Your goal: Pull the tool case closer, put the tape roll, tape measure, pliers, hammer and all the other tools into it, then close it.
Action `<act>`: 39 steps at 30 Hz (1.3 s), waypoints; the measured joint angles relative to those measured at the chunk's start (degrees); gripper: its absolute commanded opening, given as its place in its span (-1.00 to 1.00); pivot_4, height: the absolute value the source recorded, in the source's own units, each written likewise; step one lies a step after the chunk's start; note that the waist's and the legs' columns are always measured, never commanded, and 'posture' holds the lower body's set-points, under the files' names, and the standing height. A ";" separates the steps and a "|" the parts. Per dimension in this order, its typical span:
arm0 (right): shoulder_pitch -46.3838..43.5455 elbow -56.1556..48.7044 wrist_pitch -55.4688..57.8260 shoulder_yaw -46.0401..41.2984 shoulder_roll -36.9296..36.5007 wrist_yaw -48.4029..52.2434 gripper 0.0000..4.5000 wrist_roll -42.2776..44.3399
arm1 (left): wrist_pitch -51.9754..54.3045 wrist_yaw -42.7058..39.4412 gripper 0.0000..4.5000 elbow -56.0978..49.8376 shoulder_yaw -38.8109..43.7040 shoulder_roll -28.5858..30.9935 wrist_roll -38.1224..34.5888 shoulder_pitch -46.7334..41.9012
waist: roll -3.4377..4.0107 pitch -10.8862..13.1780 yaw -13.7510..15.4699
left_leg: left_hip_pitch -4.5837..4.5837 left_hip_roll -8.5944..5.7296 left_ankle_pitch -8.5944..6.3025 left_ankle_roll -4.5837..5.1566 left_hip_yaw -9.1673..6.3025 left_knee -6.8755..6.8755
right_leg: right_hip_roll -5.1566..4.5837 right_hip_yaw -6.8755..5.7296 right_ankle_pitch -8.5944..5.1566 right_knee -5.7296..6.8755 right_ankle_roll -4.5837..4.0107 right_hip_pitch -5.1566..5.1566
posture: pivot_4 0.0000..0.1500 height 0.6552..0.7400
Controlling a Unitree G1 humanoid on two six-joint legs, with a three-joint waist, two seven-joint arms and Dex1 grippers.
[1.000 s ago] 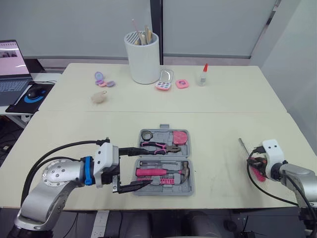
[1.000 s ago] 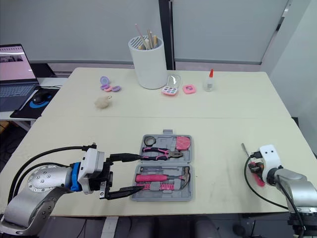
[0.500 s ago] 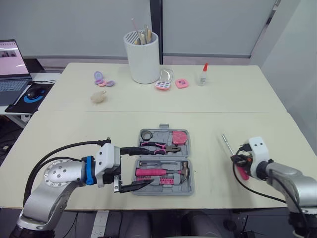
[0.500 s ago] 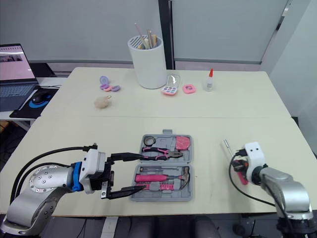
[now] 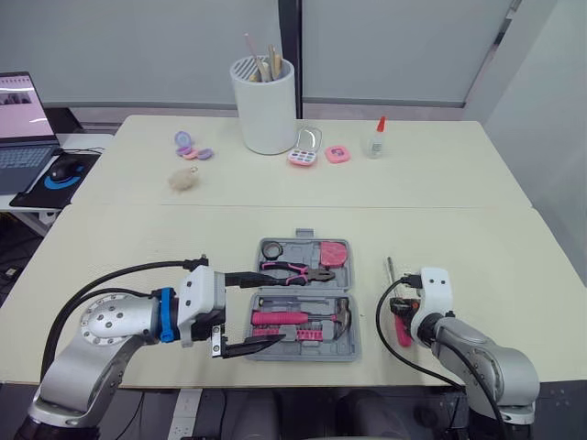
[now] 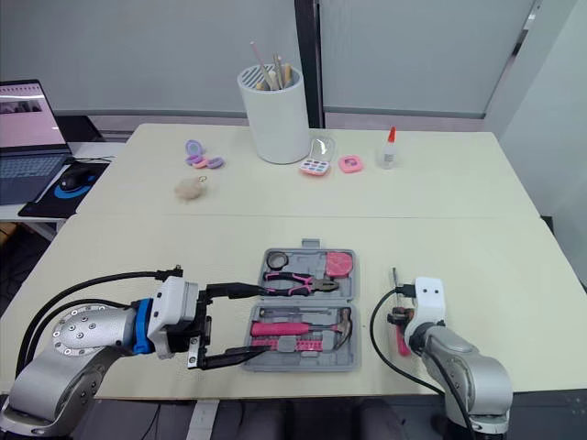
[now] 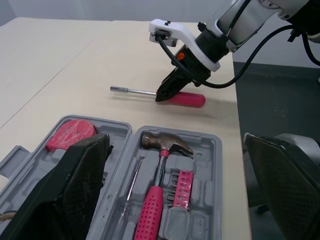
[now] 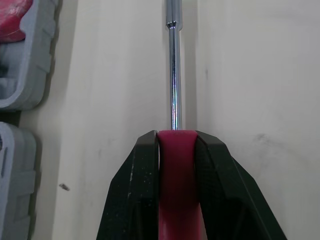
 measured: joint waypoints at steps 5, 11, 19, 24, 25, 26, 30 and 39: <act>0.02 0.63 -1.18 -0.30 1.65 -0.99 -0.37 -0.18 | 0.09 0.21 1.00 -0.09 -0.17 0.00 0.02 -0.54 | 0.00 0.00 -0.32 | 0.00 0.01 0.00 0.00 -0.01 -0.01 | 0.00 -0.01 0.00 0.00 0.00 0.00 | 1.00 0.94; -1.00 -0.21 0.17 -2.28 2.85 -1.00 0.25 0.62 | -0.76 0.14 1.00 0.14 -0.18 -0.01 0.85 0.16 | 0.00 0.00 -0.57 | -0.01 0.00 0.00 0.00 0.00 -0.01 | 0.00 0.00 0.00 0.00 0.00 -0.01 | 1.00 0.94; -3.59 -9.69 -3.88 1.82 -24.00 17.21 0.76 6.00 | -1.55 0.42 1.00 0.16 -0.18 -0.04 1.27 1.58 | 0.17 0.17 -0.72 | -0.02 -0.11 -0.01 0.01 0.05 0.01 | -0.01 -0.01 0.02 -0.09 0.08 -0.01 | 1.00 0.94; -6.87 2.52 -35.29 14.73 -51.81 44.56 0.76 -1.87 | -1.33 1.22 1.00 -0.18 -0.23 -0.02 1.25 1.79 | 0.12 0.29 -1.07 | 0.08 -0.06 0.00 0.04 0.04 0.01 | 0.05 0.00 -0.11 -0.14 0.32 0.07 | 1.00 0.94; -9.91 7.11 -43.67 18.10 -54.86 49.59 0.76 -5.11 | -1.27 1.39 1.00 -0.27 -0.21 -0.02 1.23 1.89 | 0.13 0.30 -1.34 | 0.13 -0.06 0.00 0.04 0.10 0.03 | 0.08 0.05 -0.11 -0.12 0.32 0.09 | 1.00 0.94; -14.91 12.81 -53.54 22.32 -57.36 55.74 0.76 -8.94 | -1.25 1.48 1.00 -0.45 -0.26 0.00 1.22 1.93 | 0.14 0.34 -1.61 | 0.18 -0.08 0.00 0.04 0.18 0.03 | 0.14 0.11 -0.10 -0.12 0.32 0.09 | 1.00 0.94; -33.37 30.91 -84.32 34.62 -56.76 72.40 0.76 -20.66 | -1.45 1.45 1.00 -0.95 -0.76 -0.11 1.15 3.32 | 0.15 0.47 -2.23 | 0.23 0.04 0.01 0.03 0.06 0.02 | 0.31 0.06 0.06 -0.11 0.00 0.14 | 1.00 0.94; -48.11 53.28 -114.28 48.72 -45.09 84.10 0.76 -31.99 | -4.05 0.10 1.00 -0.91 -0.84 -0.58 1.01 7.46 | 0.18 0.56 -1.02 | 0.07 -0.02 0.01 0.03 0.14 0.09 | -0.10 0.09 0.08 -0.12 -0.03 0.09 | 1.00 0.94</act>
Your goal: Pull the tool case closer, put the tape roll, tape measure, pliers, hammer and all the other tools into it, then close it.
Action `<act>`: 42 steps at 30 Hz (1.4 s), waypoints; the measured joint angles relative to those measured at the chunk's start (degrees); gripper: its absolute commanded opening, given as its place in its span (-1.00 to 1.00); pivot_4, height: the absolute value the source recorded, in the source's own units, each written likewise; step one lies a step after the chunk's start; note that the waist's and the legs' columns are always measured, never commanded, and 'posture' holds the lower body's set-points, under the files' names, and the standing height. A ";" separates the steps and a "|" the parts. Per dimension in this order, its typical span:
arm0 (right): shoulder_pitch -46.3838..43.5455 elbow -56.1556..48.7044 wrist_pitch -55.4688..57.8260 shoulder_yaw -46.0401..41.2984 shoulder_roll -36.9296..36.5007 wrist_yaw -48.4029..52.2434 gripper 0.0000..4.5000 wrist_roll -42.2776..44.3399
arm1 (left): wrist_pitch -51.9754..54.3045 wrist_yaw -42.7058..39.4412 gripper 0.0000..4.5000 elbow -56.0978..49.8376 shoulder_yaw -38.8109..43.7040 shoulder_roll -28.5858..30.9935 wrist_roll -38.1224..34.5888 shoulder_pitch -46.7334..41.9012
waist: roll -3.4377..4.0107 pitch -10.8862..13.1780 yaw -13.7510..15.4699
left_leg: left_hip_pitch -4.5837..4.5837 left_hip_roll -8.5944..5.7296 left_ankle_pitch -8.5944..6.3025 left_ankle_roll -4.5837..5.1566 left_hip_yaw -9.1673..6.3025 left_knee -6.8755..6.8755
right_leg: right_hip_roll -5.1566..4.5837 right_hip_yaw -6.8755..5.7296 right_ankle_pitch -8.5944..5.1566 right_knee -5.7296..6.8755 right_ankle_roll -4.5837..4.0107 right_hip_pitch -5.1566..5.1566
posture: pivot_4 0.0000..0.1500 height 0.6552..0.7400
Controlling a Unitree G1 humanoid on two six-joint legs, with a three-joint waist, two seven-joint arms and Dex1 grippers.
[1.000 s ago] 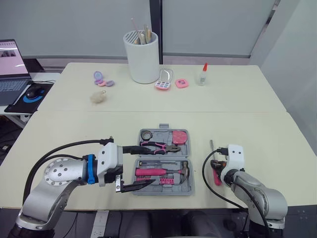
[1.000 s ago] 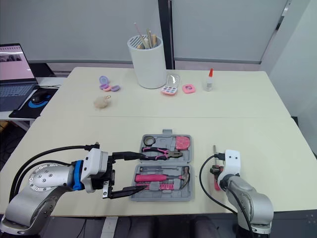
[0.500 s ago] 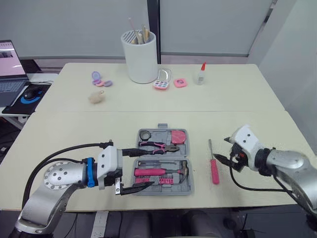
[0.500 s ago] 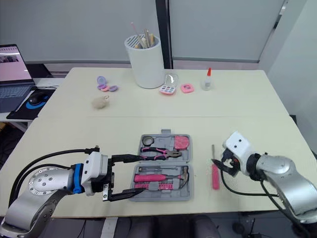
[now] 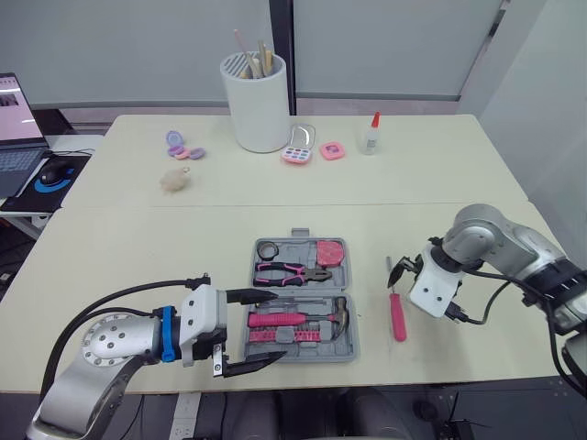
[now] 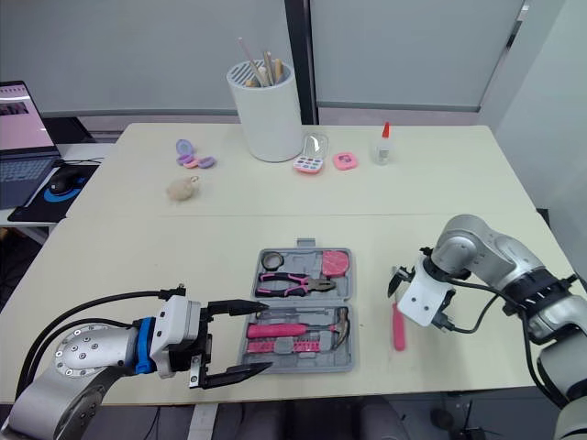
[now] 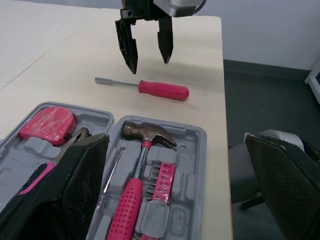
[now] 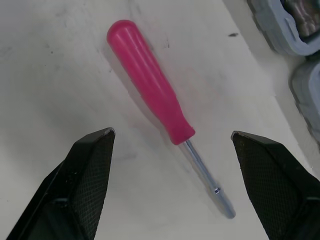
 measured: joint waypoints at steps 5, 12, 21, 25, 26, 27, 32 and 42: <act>-2.43 8.26 -5.78 2.67 4.73 -1.58 0.76 -5.59 | -2.02 0.15 1.00 0.03 -0.61 -0.55 0.73 1.09 | 0.02 0.01 0.41 | 0.06 0.00 0.00 0.00 -0.13 0.04 | 0.00 -0.14 0.01 0.06 -0.01 0.10 | 1.00 0.94; -3.92 15.30 -10.23 4.98 8.35 -4.62 0.60 -10.74 | -2.12 2.12 1.00 -1.48 -1.33 -0.72 1.71 1.71 | 0.05 0.03 0.20 | 0.06 0.03 0.01 0.00 -0.13 0.04 | 0.02 -0.12 0.01 0.09 -0.02 0.08 | 1.00 0.94; -5.82 20.89 -13.49 5.40 10.13 -10.74 -0.34 -15.46 | 1.93 4.92 1.00 -3.39 -1.94 -0.71 1.05 -2.58 | 0.04 0.02 0.16 | 0.11 0.02 0.01 -0.01 -0.13 0.06 | 0.03 -0.11 0.01 0.13 -0.02 0.13 | 1.00 0.94; -5.74 20.99 -12.62 5.07 10.00 -11.15 -0.63 -15.32 | 4.09 5.48 1.00 -4.08 -2.89 -0.71 0.89 -4.50 | 0.04 0.02 0.09 | 0.26 0.02 0.01 -0.01 -0.13 0.06 | 0.03 -0.11 0.01 0.14 -0.02 0.27 | 1.00 0.94; -5.46 20.47 -11.84 4.77 9.74 -10.70 -0.68 -14.66 | 4.31 5.68 1.00 -4.11 -2.93 -0.72 0.80 -4.92 | 0.05 0.02 0.09 | 0.27 0.02 0.01 -0.01 -0.13 0.06 | 0.03 -0.11 0.01 0.15 -0.02 0.26 | 1.00 0.94; -4.85 19.35 -10.92 4.30 9.21 -10.14 -0.68 -13.60 | 4.51 5.89 1.00 -4.13 -2.95 -0.72 0.76 -5.16 | 0.06 0.03 0.13 | 0.26 0.02 0.01 -0.01 -0.14 0.06 | 0.03 -0.12 0.01 0.15 -0.02 0.27 | 1.00 0.94; 1.16 8.05 -2.89 0.27 3.36 -5.47 -0.68 -5.86 | 5.61 6.39 1.00 -4.14 -3.26 -0.84 0.47 -6.54 | 0.08 0.04 0.38 | 0.13 0.00 0.00 -0.01 -0.18 0.05 | 0.00 -0.14 0.01 0.06 -0.02 0.23 | 1.00 0.94; 26.22 -27.93 53.57 -18.34 -16.00 3.53 -0.68 15.25 | 5.20 5.44 1.00 -3.61 -3.93 -0.63 0.46 -7.05 | 0.13 0.05 1.38 | 0.18 0.00 0.00 0.00 -0.20 0.06 | 0.00 -0.10 0.01 0.05 -0.02 0.28 | 1.00 0.94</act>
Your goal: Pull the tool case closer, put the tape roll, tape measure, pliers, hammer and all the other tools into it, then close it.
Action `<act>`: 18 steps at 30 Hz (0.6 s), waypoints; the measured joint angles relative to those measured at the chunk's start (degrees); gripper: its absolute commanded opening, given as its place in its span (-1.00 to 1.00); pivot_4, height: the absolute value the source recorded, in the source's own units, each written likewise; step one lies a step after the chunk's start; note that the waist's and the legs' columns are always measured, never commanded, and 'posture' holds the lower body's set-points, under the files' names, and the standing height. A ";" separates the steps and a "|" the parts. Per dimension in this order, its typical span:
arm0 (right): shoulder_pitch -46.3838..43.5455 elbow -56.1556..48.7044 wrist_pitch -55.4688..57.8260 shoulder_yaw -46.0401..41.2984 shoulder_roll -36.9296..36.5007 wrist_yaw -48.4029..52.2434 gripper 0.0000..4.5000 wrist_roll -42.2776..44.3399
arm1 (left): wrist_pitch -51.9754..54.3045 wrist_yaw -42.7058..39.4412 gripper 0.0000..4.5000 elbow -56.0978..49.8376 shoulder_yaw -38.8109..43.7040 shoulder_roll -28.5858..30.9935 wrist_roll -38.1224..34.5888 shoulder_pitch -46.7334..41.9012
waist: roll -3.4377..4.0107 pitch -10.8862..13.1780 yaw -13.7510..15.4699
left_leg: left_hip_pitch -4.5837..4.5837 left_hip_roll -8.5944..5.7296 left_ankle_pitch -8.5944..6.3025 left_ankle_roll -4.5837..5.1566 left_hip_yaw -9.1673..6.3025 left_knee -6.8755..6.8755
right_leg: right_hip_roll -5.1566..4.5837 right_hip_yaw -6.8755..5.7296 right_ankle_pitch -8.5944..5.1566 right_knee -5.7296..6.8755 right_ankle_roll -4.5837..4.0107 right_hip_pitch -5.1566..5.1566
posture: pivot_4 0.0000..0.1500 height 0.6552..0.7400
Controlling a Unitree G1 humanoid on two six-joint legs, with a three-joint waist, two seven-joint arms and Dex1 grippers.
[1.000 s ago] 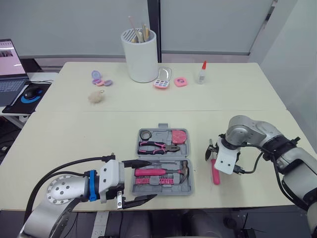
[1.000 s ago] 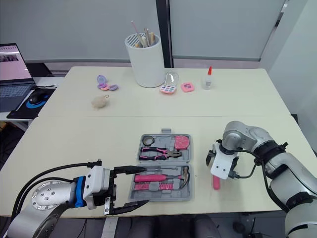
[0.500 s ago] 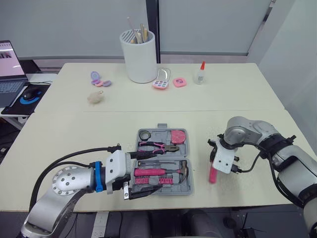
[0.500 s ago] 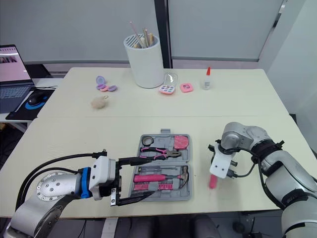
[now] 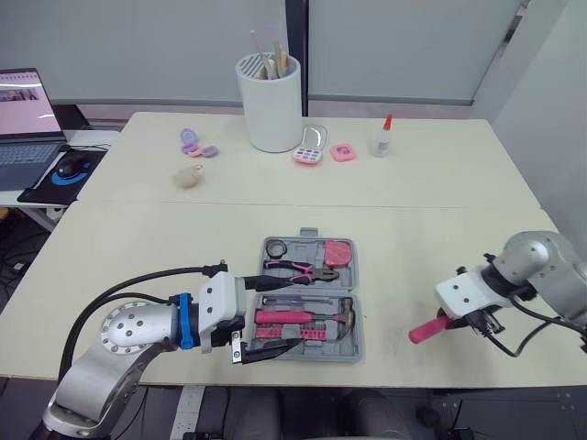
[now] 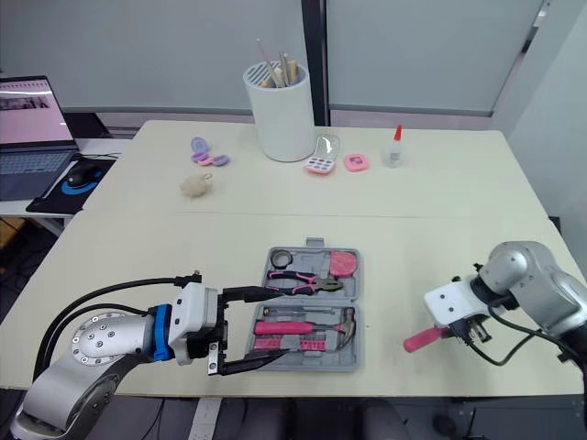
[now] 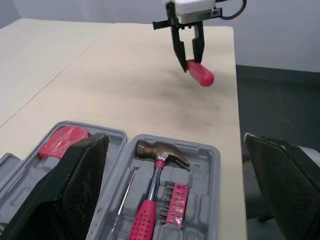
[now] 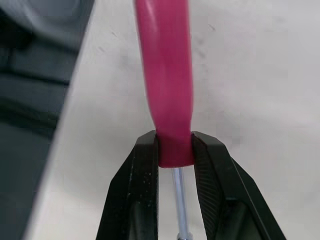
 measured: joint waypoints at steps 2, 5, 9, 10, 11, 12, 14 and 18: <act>2.92 -3.82 12.95 -2.79 0.15 -2.20 -0.68 3.15 | -0.28 -0.39 1.00 0.06 -0.10 0.02 0.17 -0.17 | 0.02 -0.01 -0.39 | 0.07 0.02 0.00 0.00 0.01 -0.01 | 0.04 0.01 0.00 0.05 0.00 0.02 | 1.00 0.94; 5.87 -8.95 37.14 -10.64 6.60 -11.88 -0.68 6.64 | -0.43 -1.19 1.00 0.22 -0.22 0.12 0.36 -0.14 | -0.05 -0.04 -0.59 | 0.06 0.05 0.00 0.00 -0.05 -0.06 | 0.11 -0.02 0.00 0.06 0.00 0.02 | 1.00 0.94; 6.23 -11.80 58.31 -16.74 22.78 -28.86 -0.68 6.44 | -0.78 -1.63 1.00 0.30 -0.44 0.11 0.36 -0.70 | -0.02 -0.04 -0.67 | -0.10 -0.03 0.01 -0.03 -0.06 -0.07 | 0.10 0.00 0.00 0.08 0.01 -0.12 | 1.00 0.94; 6.20 -11.97 61.89 -17.64 25.26 -32.57 -0.68 6.36 | -0.94 -1.65 1.00 0.33 -0.44 0.11 0.36 -0.88 | 0.00 -0.05 -0.60 | -0.22 -0.08 0.01 -0.03 -0.03 -0.06 | 0.08 0.01 0.00 0.08 0.01 -0.23 | 1.00 0.94; 6.10 -12.02 63.77 -18.33 26.62 -34.69 -0.68 6.19 | -1.03 -1.68 1.00 0.40 -0.44 0.11 0.36 -0.88 | 0.01 -0.05 -0.56 | -0.25 -0.08 0.01 -0.03 -0.01 -0.05 | 0.08 0.02 0.00 0.05 0.02 -0.24 | 1.00 0.94; 5.74 -12.09 65.92 -19.18 28.13 -37.18 -0.68 6.03 | -1.14 -1.74 1.00 0.71 -0.44 0.11 0.36 -0.87 | 0.00 -0.05 -0.51 | -0.26 -0.10 0.01 -0.03 0.00 -0.05 | 0.07 0.02 0.00 0.02 0.02 -0.24 | 1.00 0.94; 4.86 -12.59 68.77 -20.50 31.00 -42.25 -0.68 5.92 | -1.38 -1.84 1.00 1.75 -0.44 0.11 0.46 -0.86 | 0.00 -0.05 -0.33 | -0.28 -0.11 0.00 -0.02 0.01 -0.06 | 0.06 0.04 0.00 -0.01 0.02 -0.26 | 1.00 0.94; 4.62 -12.64 69.50 -20.48 35.05 -49.58 -0.68 5.96 | -2.86 -2.38 1.00 2.54 -0.45 0.10 1.08 -0.67 | 0.00 -0.05 -0.26 | -0.27 -0.06 0.00 -0.02 0.00 -0.08 | 0.10 0.03 -0.01 0.00 0.03 -0.28 | 1.00 0.94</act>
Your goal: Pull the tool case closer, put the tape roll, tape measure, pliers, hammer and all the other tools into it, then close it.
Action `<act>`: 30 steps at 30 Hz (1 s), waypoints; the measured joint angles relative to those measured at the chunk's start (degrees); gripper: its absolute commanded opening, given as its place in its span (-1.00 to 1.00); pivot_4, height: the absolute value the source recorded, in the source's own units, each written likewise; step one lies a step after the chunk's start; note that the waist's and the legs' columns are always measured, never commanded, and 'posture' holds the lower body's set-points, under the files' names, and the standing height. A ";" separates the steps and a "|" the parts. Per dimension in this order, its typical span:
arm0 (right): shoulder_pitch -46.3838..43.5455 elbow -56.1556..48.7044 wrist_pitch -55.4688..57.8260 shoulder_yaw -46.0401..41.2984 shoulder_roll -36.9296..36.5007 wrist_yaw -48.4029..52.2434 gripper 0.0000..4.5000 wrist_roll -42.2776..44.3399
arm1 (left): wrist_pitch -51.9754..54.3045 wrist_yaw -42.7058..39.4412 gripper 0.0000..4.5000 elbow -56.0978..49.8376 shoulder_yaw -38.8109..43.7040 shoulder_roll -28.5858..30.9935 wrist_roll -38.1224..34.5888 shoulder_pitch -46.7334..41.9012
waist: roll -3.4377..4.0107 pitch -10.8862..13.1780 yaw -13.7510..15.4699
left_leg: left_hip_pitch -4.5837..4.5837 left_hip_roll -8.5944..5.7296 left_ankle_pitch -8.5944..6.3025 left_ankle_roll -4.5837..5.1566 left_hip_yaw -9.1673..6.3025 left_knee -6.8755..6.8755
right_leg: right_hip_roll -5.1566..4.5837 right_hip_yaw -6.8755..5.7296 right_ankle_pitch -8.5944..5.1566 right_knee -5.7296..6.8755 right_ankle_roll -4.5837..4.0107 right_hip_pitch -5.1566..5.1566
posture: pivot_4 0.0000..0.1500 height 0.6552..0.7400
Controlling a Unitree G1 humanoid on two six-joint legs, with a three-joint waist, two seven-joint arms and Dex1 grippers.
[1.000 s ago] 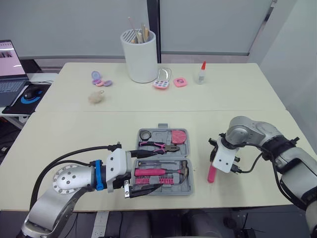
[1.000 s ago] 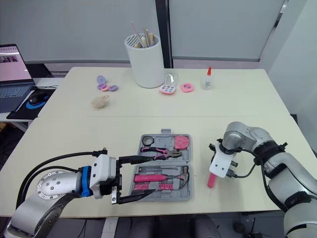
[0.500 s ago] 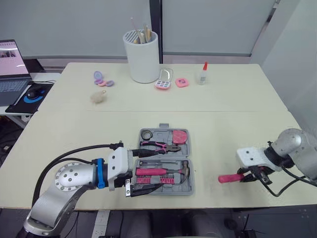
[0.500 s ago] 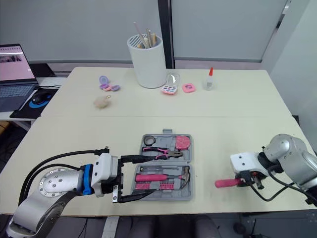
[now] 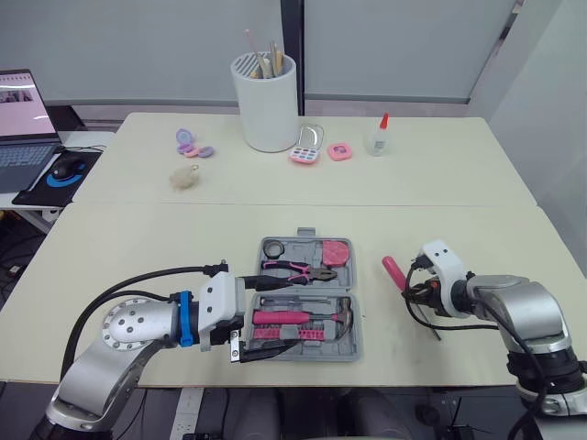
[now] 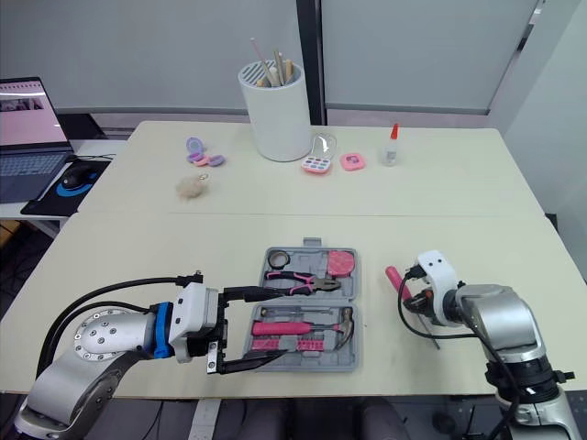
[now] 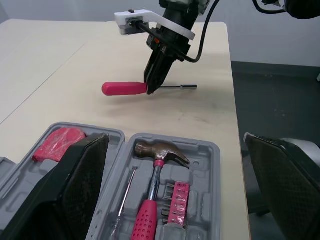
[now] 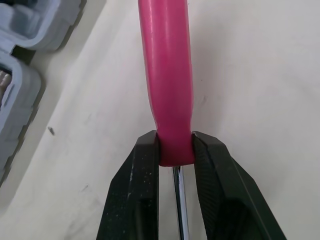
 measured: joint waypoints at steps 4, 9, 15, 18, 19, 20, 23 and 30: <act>1.24 0.00 -1.34 0.23 2.40 -4.56 -0.68 0.38 | -2.17 -0.56 1.00 2.00 -0.28 -0.30 0.94 0.89 | 0.00 0.00 -0.01 | 0.00 0.00 0.00 0.00 0.01 0.00 | 0.01 0.00 0.00 0.00 0.00 0.00 | 1.00 0.94; 2.38 0.19 -3.58 1.16 3.66 -7.67 -0.08 1.73 | -4.07 -0.72 1.00 3.57 -0.68 -0.65 1.61 1.10 | 0.00 0.00 -0.03 | 0.01 0.00 0.00 0.00 0.01 0.00 | 0.01 0.01 0.00 0.01 0.00 0.00 | 1.00 0.94; 5.40 -2.26 -8.48 2.50 2.44 -8.73 0.62 3.21 | -5.10 -0.74 1.00 4.10 -0.65 -0.75 1.71 1.35 | 0.00 0.00 -0.06 | -0.01 0.01 0.00 0.01 0.01 0.00 | 0.02 0.00 0.00 0.00 0.00 0.00 | 1.00 0.94; 8.58 -5.65 -13.68 2.40 -1.57 -6.96 0.97 4.48 | -4.93 -0.64 1.00 4.11 -0.48 -0.81 0.98 1.66 | -0.01 0.00 0.01 | -0.02 -0.01 -0.01 0.01 0.00 0.00 | 0.01 -0.01 -0.01 -0.02 0.01 0.00 | 1.00 0.94; 10.76 -7.33 -18.29 2.26 -3.47 -5.69 0.97 4.63 | -4.65 -0.57 1.00 4.05 -0.22 -0.84 0.09 1.84 | -0.01 -0.01 0.05 | -0.02 0.00 -0.01 0.01 -0.01 0.00 | 0.01 -0.01 -0.01 -0.02 0.02 0.00 | 1.00 0.94; 12.48 -8.15 -22.07 2.12 -4.56 -4.81 0.97 4.67 | -4.45 -0.54 1.00 4.02 0.19 -0.85 -0.44 2.02 | -0.02 -0.01 0.04 | -0.01 0.01 -0.01 0.01 -0.01 0.00 | 0.02 -0.02 -0.01 -0.03 0.02 0.01 | 1.00 0.94; 17.92 -8.46 -33.68 1.87 -6.43 -3.55 0.97 4.20 | -4.13 -0.49 1.00 3.73 1.42 -0.85 -1.70 2.17 | -0.02 -0.01 0.05 | 0.01 0.02 0.00 0.01 -0.01 0.00 | 0.02 -0.02 -0.02 -0.02 0.03 0.02 | 1.00 0.94; 20.74 0.80 -50.29 2.36 -1.59 -6.26 0.97 2.54 | -2.11 -0.40 1.00 2.87 1.70 -0.79 -3.09 2.07 | -0.09 -0.05 -0.79 | 0.06 0.04 0.00 0.00 0.01 0.01 | 0.05 0.01 -0.01 0.02 0.03 0.06 | 1.00 0.94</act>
